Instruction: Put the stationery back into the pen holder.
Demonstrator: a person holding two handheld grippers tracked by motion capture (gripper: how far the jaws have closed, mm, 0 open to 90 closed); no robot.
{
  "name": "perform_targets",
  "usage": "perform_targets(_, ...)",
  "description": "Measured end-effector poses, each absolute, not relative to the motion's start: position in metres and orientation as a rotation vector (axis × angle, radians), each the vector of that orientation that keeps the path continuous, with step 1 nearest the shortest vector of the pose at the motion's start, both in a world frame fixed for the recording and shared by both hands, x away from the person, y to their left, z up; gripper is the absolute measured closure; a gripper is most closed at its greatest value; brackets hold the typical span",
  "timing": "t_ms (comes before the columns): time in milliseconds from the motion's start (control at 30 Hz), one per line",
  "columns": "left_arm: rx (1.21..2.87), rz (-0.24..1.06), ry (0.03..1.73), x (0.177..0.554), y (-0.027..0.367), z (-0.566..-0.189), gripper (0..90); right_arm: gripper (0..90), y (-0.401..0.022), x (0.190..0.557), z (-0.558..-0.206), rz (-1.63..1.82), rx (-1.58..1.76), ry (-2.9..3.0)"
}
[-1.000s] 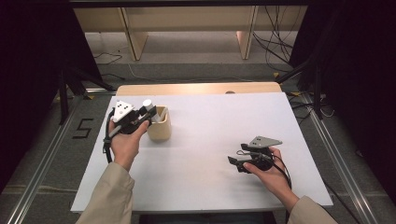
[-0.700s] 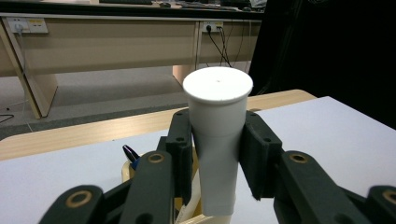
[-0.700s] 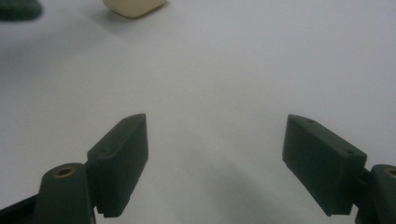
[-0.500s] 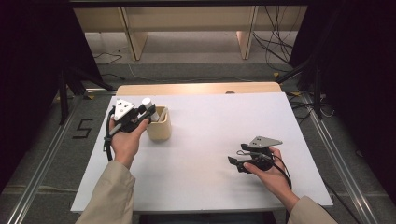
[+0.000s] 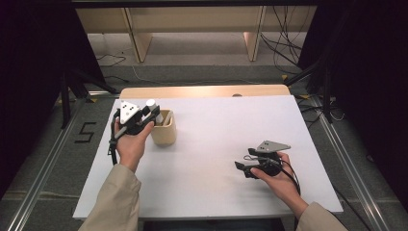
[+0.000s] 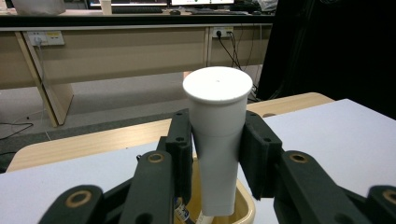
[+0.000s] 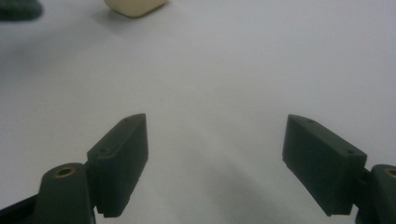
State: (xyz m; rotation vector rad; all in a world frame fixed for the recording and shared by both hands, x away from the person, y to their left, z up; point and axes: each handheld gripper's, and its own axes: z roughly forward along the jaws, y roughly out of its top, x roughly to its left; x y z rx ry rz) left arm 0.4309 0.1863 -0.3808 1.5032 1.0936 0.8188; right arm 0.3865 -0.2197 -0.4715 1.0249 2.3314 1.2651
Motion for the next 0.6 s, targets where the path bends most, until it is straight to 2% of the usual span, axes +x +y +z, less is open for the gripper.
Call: perform_targets(600,1.545,0.864,1.102,0.437,0.185,-0.393,67.0,23.2,-0.219,0.387,-0.472,1.266,1.019,2.335)
